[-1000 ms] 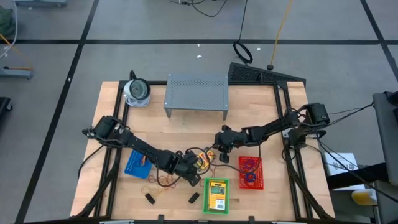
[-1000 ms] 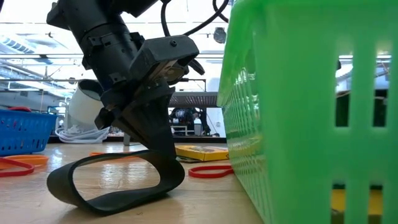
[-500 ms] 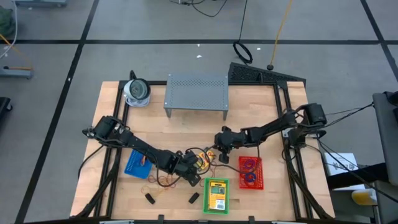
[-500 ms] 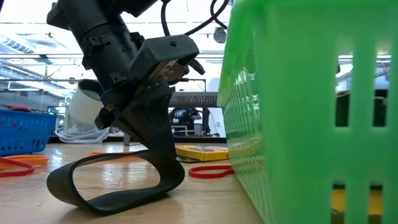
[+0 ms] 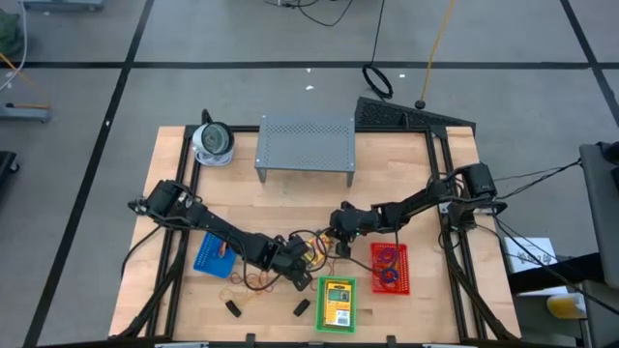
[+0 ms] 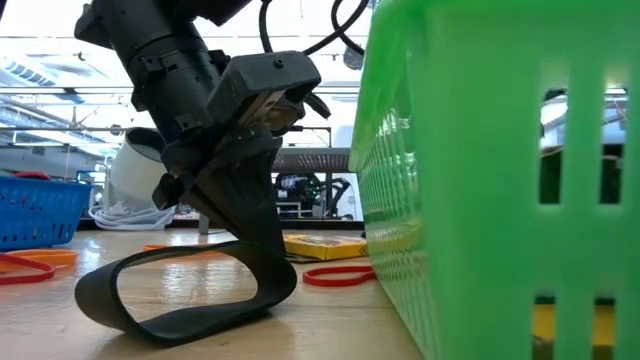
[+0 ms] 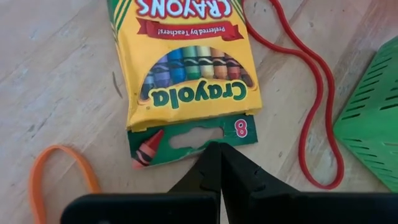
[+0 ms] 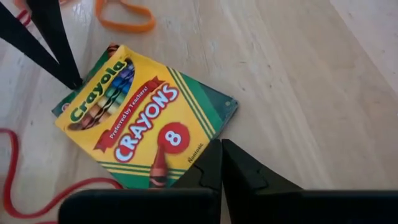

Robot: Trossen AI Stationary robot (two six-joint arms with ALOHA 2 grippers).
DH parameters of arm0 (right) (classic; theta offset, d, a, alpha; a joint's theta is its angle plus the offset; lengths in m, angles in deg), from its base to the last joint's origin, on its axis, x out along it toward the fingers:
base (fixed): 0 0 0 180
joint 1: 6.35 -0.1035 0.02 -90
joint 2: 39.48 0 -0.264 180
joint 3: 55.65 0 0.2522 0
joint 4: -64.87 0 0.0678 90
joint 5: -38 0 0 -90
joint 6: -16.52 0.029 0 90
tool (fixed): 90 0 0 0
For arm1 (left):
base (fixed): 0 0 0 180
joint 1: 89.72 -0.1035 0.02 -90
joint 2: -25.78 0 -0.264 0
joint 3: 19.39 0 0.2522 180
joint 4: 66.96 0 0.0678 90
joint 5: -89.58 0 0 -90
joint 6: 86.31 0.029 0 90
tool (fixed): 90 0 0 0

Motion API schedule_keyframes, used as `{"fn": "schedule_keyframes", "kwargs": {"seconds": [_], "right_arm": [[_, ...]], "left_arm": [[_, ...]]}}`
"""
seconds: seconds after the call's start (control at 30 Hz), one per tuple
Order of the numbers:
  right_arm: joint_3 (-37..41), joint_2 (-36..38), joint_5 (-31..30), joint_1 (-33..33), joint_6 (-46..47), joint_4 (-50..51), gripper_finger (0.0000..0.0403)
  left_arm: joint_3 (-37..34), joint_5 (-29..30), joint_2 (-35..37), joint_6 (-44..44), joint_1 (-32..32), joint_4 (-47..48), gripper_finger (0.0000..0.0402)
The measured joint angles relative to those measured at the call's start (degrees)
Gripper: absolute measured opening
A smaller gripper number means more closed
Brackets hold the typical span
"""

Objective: Pick & Place Office Desk Supplies
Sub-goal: Put the yellow crayon box into the green bin

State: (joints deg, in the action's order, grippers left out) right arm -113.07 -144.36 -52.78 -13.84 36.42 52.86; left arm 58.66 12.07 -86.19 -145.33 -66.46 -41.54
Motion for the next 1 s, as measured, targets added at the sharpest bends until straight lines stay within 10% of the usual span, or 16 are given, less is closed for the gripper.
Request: {"fn": "schedule_keyframes", "kwargs": {"seconds": [1.0], "right_arm": [[-0.02, 8.79, -1.12, -5.29, 4.47, -16.90, 0.0000]], "left_arm": [[-0.02, 7.96, -0.09, 3.47, -1.84, -6.26, 0.0001]]}}
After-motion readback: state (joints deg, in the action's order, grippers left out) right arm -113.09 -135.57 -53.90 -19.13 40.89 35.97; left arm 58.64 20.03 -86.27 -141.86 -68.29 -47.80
